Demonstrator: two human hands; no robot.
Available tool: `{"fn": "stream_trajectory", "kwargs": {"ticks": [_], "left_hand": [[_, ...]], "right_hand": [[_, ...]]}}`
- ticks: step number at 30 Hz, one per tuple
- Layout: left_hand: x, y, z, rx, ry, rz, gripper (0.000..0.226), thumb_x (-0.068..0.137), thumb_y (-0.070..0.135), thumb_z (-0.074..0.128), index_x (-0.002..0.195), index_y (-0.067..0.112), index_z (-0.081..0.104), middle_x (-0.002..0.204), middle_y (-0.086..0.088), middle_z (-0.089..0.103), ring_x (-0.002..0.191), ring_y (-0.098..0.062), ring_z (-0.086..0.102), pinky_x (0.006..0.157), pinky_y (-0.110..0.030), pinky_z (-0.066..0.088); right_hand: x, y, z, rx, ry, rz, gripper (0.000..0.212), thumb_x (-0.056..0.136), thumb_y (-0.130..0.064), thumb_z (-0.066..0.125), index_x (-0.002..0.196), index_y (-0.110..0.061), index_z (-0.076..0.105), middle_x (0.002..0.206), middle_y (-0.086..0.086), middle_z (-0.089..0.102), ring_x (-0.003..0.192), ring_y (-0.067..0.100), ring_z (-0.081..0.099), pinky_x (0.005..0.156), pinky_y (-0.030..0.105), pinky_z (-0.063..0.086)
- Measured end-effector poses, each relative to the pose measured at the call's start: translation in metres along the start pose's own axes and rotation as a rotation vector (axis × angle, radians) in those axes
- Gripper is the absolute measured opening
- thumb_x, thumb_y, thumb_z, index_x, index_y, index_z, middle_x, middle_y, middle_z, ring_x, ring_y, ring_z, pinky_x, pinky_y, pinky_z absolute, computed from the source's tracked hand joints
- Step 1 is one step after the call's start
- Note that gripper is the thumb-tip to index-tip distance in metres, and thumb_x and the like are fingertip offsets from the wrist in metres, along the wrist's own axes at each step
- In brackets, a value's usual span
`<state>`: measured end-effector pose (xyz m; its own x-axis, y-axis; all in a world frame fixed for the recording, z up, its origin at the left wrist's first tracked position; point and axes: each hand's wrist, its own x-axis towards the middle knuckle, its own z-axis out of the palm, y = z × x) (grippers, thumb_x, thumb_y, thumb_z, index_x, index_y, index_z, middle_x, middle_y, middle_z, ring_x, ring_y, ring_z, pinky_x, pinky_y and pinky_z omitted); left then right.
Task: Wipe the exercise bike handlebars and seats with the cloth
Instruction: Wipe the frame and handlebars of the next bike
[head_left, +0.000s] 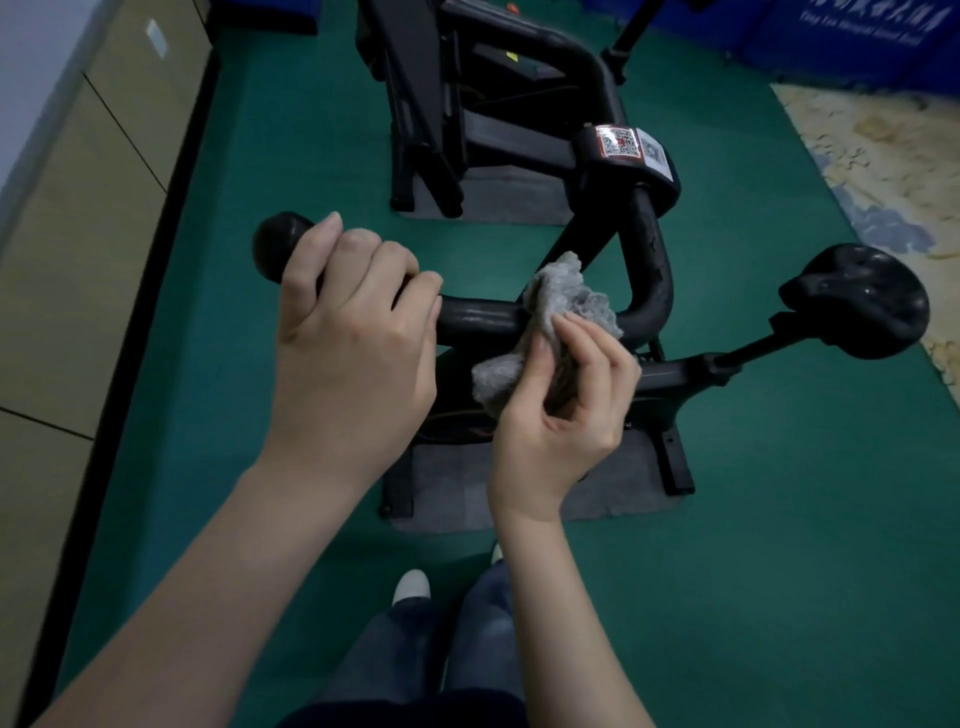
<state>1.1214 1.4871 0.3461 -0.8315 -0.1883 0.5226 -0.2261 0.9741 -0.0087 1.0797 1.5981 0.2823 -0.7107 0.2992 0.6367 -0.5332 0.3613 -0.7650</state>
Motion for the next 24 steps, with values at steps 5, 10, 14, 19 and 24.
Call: {"fn": "stream_trajectory", "kwargs": {"ticks": [5, 10, 14, 19, 24], "left_hand": [[0.002, 0.007, -0.001, 0.004, 0.000, -0.030, 0.028, 0.098, 0.025, 0.045, 0.097, 0.010, 0.068, 0.098, -0.005, 0.064, 0.107, -0.028, 0.051, 0.113, -0.032, 0.005], [0.005, 0.026, -0.003, -0.114, 0.027, -0.034, 0.025, 0.096, 0.028, 0.051, 0.100, 0.012, 0.069, 0.095, -0.001, 0.066, 0.107, -0.025, 0.056, 0.117, -0.040, -0.002], [0.006, 0.045, 0.010, -0.164, -0.039, 0.031, 0.025, 0.095, 0.029, 0.052, 0.103, 0.011, 0.068, 0.097, -0.002, 0.066, 0.104, -0.023, 0.059, 0.118, -0.043, 0.006], [0.007, 0.046, 0.021, -0.192, -0.054, 0.007, 0.023, 0.096, 0.029, 0.049, 0.102, 0.015, 0.066, 0.096, 0.001, 0.065, 0.091, -0.023, 0.060, 0.104, -0.034, 0.023], [0.007, 0.046, 0.022, -0.198, -0.033, -0.007, 0.021, 0.095, 0.029, 0.051, 0.101, 0.015, 0.066, 0.096, 0.002, 0.064, 0.089, -0.023, 0.059, 0.102, -0.033, 0.023]], "right_hand": [[0.003, 0.003, -0.005, -0.036, -0.095, -0.082, 0.013, 0.084, 0.009, 0.067, 0.095, 0.005, 0.069, 0.098, 0.013, 0.063, 0.090, 0.027, 0.060, 0.083, 0.034, 0.051], [0.030, 0.025, -0.020, -0.095, 0.014, -0.039, 0.009, 0.087, 0.007, 0.062, 0.094, 0.009, 0.067, 0.098, 0.012, 0.061, 0.092, 0.026, 0.060, 0.090, 0.020, 0.044], [0.018, 0.020, -0.015, -0.080, -0.011, -0.015, 0.009, 0.086, 0.007, 0.063, 0.094, 0.008, 0.067, 0.099, 0.015, 0.062, 0.094, 0.027, 0.059, 0.088, 0.027, 0.047], [0.030, 0.034, -0.025, -0.096, 0.031, 0.044, 0.010, 0.086, 0.011, 0.060, 0.095, 0.011, 0.064, 0.100, 0.018, 0.061, 0.097, 0.030, 0.059, 0.092, 0.028, 0.046], [0.038, 0.034, -0.026, -0.090, 0.099, 0.126, 0.011, 0.089, 0.007, 0.058, 0.098, 0.010, 0.063, 0.101, 0.017, 0.061, 0.100, 0.025, 0.059, 0.092, 0.029, 0.048]]}}
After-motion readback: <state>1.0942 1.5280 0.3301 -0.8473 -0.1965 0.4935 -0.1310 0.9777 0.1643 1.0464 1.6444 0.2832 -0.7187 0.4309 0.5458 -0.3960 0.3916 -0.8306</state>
